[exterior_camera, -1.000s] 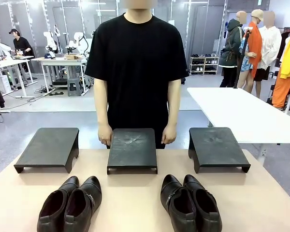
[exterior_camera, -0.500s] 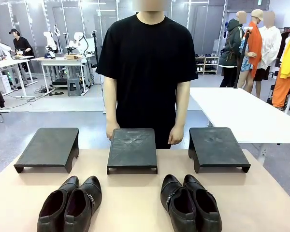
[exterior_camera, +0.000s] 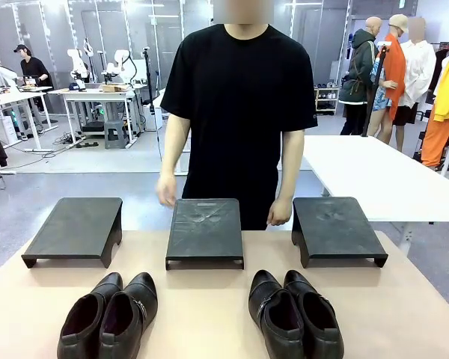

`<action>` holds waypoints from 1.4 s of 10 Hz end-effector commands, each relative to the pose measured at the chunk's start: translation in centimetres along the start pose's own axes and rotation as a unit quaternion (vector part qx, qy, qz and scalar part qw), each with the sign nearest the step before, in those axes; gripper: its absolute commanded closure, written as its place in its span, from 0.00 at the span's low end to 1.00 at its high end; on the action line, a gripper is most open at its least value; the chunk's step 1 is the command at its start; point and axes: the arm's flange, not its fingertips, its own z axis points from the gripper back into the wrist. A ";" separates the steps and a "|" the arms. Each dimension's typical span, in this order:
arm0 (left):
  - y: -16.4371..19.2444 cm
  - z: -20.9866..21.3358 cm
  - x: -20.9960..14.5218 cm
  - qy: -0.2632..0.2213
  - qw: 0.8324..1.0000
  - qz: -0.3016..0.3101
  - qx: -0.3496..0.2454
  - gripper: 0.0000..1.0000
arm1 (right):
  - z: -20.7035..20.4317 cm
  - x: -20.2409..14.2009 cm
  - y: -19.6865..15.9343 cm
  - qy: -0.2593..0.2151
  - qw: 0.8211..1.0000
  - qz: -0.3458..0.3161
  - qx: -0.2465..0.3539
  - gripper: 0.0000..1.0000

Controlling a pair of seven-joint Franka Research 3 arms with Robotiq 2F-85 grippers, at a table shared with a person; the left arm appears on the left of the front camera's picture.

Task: Place the shoes on the stand as instructed by the person.
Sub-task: Pick up one pair of Shoes and place it on the Shoes Stand indicated by the person.

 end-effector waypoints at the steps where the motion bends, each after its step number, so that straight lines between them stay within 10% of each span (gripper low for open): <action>1: 0.1 0.2 0.1 -0.006 1.000 -0.013 -0.011 0.00 | 0.2 0.2 0.2 -0.003 1.000 0.013 0.005 0.00; 14: 0.1 0.2 0.1 -0.006 1.000 -0.013 -0.011 0.00 | 0.2 0.2 0.2 -0.003 1.000 0.013 0.005 0.00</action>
